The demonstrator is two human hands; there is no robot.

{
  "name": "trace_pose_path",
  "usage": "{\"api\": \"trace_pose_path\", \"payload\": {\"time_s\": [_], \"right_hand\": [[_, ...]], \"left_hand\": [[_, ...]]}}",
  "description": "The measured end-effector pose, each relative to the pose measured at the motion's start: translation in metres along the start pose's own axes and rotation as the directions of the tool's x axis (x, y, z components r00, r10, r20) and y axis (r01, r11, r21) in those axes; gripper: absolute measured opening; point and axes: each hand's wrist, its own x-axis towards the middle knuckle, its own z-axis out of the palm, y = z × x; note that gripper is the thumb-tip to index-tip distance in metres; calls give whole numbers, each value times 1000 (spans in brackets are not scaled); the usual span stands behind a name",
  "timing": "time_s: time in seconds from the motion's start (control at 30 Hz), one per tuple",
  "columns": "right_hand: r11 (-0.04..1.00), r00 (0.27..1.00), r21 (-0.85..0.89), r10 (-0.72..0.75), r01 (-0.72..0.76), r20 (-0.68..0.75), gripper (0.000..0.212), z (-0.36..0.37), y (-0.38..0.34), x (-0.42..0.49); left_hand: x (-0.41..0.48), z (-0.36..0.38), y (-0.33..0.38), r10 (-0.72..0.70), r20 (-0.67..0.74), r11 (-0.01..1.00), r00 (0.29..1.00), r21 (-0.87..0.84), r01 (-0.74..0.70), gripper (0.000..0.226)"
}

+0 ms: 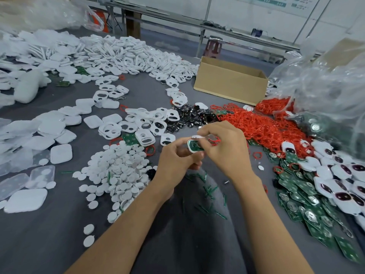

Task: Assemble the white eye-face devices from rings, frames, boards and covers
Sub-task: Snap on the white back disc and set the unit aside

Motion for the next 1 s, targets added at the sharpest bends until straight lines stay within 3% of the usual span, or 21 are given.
{"api": "trace_pose_path", "payload": {"time_s": [0.27,0.47,1.0], "right_hand": [[971,974,196,100,-141,205,10,-6,1,6],[947,909,237,106,-216,403,15,-17,6,10],[944,896,222,132,-244,424,25,-18,9,7]], "left_hand": [[-1,-1,2,12,-3,999,1000,-32,-12,29],[-1,-1,2,-8,9,999,1000,-42,8,35],[-2,-3,5,-59,61,992,996,-105,65,36]]}}
